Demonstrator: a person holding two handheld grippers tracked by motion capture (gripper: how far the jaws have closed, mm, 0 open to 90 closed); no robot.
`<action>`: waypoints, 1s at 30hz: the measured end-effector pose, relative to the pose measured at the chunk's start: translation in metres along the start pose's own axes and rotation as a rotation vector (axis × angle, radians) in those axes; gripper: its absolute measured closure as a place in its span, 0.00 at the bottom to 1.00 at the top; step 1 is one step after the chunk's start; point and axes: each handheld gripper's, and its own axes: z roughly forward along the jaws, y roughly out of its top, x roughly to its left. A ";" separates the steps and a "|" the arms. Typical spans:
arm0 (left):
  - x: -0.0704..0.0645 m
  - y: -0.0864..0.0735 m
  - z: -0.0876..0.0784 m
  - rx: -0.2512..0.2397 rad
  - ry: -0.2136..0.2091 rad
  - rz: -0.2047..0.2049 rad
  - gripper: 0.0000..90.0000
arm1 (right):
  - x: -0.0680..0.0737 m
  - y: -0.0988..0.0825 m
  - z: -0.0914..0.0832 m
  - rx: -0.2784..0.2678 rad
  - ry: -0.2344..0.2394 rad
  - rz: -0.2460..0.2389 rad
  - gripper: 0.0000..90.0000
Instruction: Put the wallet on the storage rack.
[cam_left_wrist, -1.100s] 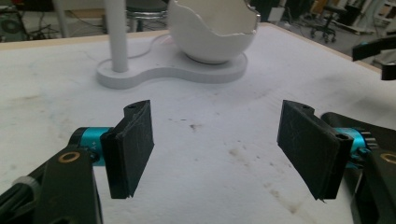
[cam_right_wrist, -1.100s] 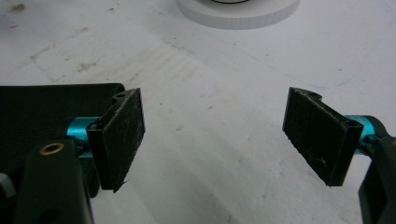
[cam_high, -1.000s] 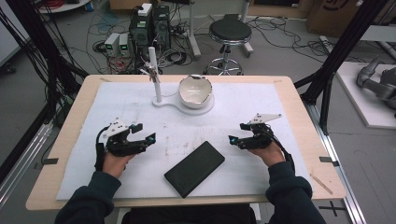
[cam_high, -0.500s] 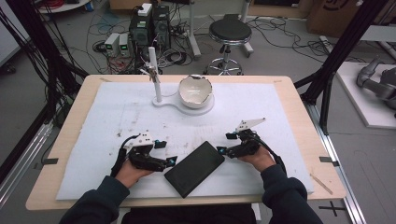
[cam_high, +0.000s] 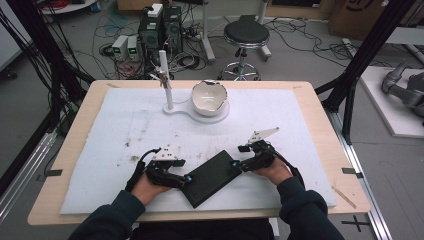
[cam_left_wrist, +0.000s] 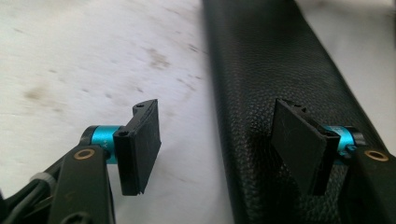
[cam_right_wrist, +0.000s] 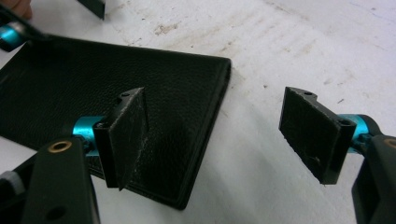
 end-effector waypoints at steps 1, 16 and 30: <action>0.002 0.001 0.001 -0.003 0.017 -0.011 0.37 | 0.000 0.000 0.000 0.000 0.001 0.001 0.27; 0.016 0.000 0.000 -0.014 -0.024 -0.124 0.48 | 0.003 -0.002 0.015 0.048 0.090 0.067 0.40; 0.015 0.000 0.000 -0.024 -0.046 -0.107 0.46 | -0.001 0.009 -0.006 -0.173 0.134 0.036 0.67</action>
